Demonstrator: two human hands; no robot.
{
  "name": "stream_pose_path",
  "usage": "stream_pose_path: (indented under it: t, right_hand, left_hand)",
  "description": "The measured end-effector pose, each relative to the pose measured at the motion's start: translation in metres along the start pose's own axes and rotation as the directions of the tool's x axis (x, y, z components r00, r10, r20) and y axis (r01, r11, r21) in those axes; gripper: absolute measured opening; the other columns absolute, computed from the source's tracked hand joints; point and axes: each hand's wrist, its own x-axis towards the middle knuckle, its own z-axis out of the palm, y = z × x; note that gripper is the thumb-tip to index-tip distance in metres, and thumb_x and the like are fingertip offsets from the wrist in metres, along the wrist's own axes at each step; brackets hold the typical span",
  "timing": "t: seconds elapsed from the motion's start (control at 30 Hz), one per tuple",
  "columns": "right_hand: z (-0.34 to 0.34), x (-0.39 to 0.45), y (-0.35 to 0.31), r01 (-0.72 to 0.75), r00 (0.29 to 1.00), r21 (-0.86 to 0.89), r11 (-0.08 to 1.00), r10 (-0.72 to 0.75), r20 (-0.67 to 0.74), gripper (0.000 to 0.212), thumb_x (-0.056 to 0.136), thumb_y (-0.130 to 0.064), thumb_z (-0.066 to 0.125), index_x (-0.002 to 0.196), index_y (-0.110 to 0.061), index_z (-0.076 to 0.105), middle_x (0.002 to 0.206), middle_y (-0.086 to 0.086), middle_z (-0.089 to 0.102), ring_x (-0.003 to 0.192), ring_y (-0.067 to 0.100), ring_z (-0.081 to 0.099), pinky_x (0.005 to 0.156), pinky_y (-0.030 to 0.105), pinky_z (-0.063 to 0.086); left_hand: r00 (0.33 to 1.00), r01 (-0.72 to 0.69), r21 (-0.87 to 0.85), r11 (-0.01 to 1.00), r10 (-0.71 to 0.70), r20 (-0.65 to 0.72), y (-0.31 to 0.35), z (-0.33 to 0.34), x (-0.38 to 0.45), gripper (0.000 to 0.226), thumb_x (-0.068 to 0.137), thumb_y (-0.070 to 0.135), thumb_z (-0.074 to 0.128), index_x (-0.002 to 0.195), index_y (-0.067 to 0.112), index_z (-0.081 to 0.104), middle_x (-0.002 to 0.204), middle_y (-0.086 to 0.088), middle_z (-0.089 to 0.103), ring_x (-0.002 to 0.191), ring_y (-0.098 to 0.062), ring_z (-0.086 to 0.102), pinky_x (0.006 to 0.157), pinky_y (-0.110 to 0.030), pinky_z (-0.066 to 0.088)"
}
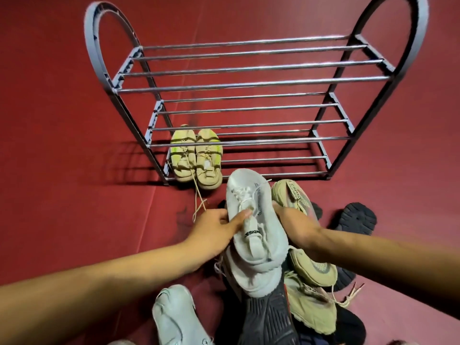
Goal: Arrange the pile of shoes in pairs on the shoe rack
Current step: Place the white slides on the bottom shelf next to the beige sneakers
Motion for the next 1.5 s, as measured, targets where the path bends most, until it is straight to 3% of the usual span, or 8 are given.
stream_pose_path:
  t: [0.17,0.33,0.5,0.57,0.67,1.07,1.37,1.5]
  right_hand:
    - [-0.014,-0.008,-0.009,0.18,0.98,-0.266,0.947,-0.196,-0.035,0.073,0.09,-0.08,0.027,0.073,-0.018,0.061,0.075,0.001,0.063,0.077,0.024,0.059,0.084,0.044,0.048]
    - [-0.033,-0.011,-0.012,0.108,0.971,-0.052,0.993,-0.094,0.221,0.045,0.089,-0.043,0.071,0.071,-0.005,0.056,0.054,0.009,0.057,0.049,0.025,0.055,0.049,0.031,0.046]
    - [-0.056,0.014,-0.013,0.208,0.977,0.079,0.975,-0.211,0.036,0.041,0.099,-0.037,0.06,0.093,0.001,0.073,0.08,0.016,0.077,0.07,0.025,0.073,0.071,0.032,0.061]
    - [-0.068,0.031,-0.018,0.222,0.974,0.021,0.975,-0.222,-0.038,0.044,0.102,-0.037,0.054,0.083,0.0,0.068,0.046,-0.002,0.062,0.04,0.007,0.052,0.045,0.017,0.042]
    - [-0.086,0.067,-0.026,0.225,0.957,-0.141,0.964,-0.246,-0.155,0.041,0.1,-0.044,0.055,0.078,-0.011,0.06,0.041,-0.01,0.033,0.035,0.008,0.025,0.039,0.02,0.021]
    - [-0.112,0.161,-0.026,0.038,0.945,0.003,0.999,-0.035,-0.324,0.036,0.098,-0.035,0.062,0.07,-0.013,0.051,0.061,0.003,0.046,0.047,0.017,0.039,0.031,0.014,0.03]
    - [-0.095,0.21,-0.04,0.072,0.921,0.15,0.986,-0.008,-0.39,0.036,0.087,-0.041,0.075,0.098,-0.008,0.073,0.092,0.008,0.073,0.082,0.026,0.071,0.08,0.039,0.061]
    - [-0.085,0.218,-0.026,0.126,0.926,0.248,0.961,-0.024,-0.378,0.055,0.09,-0.046,0.067,0.133,-0.014,0.055,0.108,0.006,0.069,0.089,0.024,0.067,0.083,0.034,0.056]
  left_hand:
    - [0.991,-0.115,0.148,0.982,0.123,-0.051,-0.007,0.008,-0.005,0.066,0.082,0.071,0.055,0.075,0.005,0.061,0.052,0.011,0.046,0.047,-0.005,0.041,0.05,-0.024,0.036]
    - [0.948,-0.001,-0.089,0.996,-0.028,-0.317,-0.033,0.02,-0.011,0.038,0.07,0.06,0.068,0.094,0.031,0.064,0.096,0.004,0.063,0.081,-0.016,0.065,0.08,-0.042,0.056]
    - [0.946,0.313,-0.067,0.947,-0.318,-0.065,-0.032,0.034,-0.017,0.04,0.085,0.031,0.076,0.053,0.012,0.062,0.046,0.01,0.058,0.046,-0.004,0.055,0.049,-0.024,0.048]
    - [0.941,0.286,-0.053,0.957,-0.291,-0.173,-0.028,0.02,-0.002,0.053,0.084,0.026,0.077,0.04,0.01,0.054,0.041,0.01,0.048,0.046,-0.011,0.046,0.052,-0.025,0.035]
    - [0.949,0.241,-0.116,0.964,-0.259,-0.182,-0.01,-0.014,0.022,0.042,0.068,0.045,0.079,0.062,0.005,0.065,0.062,-0.005,0.06,0.063,-0.019,0.054,0.064,-0.035,0.039]
    - [0.941,0.231,0.083,0.97,-0.2,-0.273,0.032,-0.01,0.131,0.053,0.083,0.052,0.05,0.104,0.007,0.067,0.1,-0.012,0.073,0.087,-0.033,0.07,0.074,-0.038,0.057]
    - [0.901,0.223,0.056,0.973,-0.183,-0.394,0.06,0.022,0.204,0.042,0.101,0.03,0.048,0.129,0.001,0.058,0.129,-0.019,0.062,0.107,-0.032,0.059,0.075,-0.03,0.041]
    - [0.921,0.271,0.221,0.937,-0.186,-0.343,0.057,0.022,0.222,0.049,0.103,0.038,0.047,0.135,0.0,0.055,0.139,-0.021,0.057,0.123,-0.036,0.057,0.082,-0.031,0.043]
